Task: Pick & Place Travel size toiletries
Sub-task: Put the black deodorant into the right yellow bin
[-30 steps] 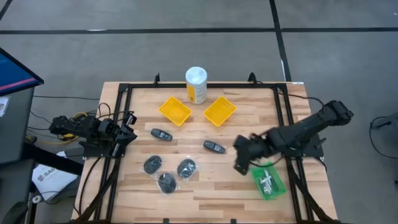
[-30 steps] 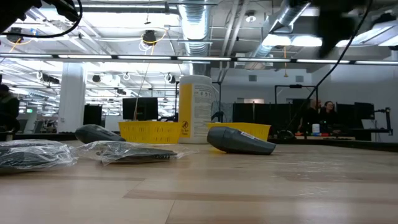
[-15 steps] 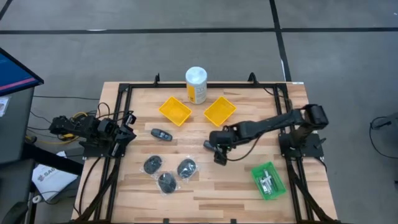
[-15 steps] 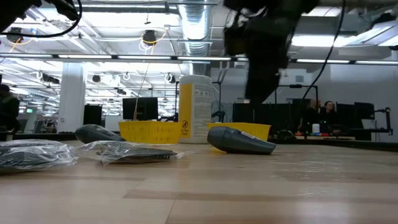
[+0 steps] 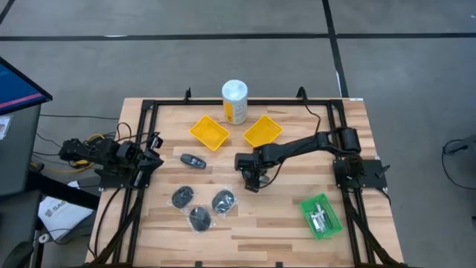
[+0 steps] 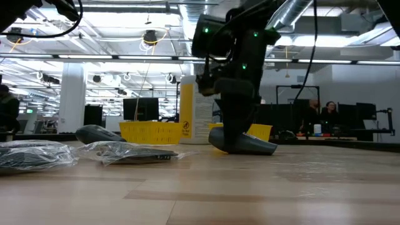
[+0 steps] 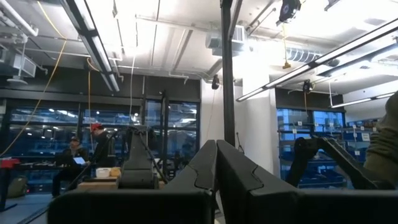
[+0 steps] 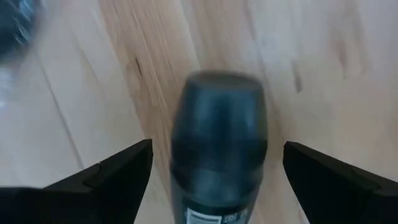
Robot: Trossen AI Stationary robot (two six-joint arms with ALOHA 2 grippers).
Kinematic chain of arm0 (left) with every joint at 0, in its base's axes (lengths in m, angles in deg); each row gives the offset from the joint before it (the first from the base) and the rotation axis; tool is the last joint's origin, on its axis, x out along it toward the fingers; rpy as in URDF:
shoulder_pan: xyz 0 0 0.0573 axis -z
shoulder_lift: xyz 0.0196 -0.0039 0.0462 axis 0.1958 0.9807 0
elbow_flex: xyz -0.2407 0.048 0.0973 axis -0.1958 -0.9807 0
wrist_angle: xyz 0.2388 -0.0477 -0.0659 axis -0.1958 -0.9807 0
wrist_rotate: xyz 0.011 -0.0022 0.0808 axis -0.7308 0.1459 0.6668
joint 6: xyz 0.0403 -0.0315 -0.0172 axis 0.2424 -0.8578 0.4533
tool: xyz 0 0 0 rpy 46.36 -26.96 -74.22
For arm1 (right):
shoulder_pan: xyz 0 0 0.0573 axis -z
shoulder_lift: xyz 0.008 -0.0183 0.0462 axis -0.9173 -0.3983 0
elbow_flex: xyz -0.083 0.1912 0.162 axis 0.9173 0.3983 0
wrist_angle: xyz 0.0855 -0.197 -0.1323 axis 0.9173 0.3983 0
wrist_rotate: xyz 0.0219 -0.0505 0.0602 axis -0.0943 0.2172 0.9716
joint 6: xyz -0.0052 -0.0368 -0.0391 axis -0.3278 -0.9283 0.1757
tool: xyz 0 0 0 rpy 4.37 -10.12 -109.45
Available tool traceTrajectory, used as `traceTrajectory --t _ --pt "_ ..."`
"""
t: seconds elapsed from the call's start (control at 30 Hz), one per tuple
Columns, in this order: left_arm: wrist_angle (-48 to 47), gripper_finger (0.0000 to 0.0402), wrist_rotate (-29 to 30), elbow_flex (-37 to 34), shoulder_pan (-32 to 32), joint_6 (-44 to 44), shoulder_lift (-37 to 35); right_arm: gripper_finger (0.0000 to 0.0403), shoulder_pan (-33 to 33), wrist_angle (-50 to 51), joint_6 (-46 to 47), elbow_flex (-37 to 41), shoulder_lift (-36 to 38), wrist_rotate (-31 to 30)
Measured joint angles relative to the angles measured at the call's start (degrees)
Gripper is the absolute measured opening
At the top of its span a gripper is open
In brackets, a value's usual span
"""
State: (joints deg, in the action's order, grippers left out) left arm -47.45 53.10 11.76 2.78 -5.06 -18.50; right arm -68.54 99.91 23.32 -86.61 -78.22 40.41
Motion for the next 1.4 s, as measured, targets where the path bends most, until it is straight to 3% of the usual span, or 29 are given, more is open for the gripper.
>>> traceTrajectory --t 0.27,0.57,0.9,1.17,1.4 --pt "0.0 0.0002 0.0 0.0 0.0 0.0 0.0 0.0307 0.7 -1.3 -1.1 0.0 -1.4 0.4" --pt "0.0 0.0002 -0.1 0.0 0.0 0.0 0.0 0.0197 1.4 -1.5 -1.0 0.5 -1.3 0.4" --pt "0.0 0.0002 -0.1 0.0 0.0 0.0 0.0 0.0197 0.9 -1.3 -0.9 0.7 0.5 1.6" --pt "0.0 0.0002 -0.1 0.0 0.0 0.0 0.0 0.0197 2.5 -6.2 2.0 0.7 13.0 1.4" --pt "0.0 0.0002 0.2 0.0 0.0 0.0 0.0 0.0197 9.3 -11.5 3.7 0.6 20.6 -5.8"
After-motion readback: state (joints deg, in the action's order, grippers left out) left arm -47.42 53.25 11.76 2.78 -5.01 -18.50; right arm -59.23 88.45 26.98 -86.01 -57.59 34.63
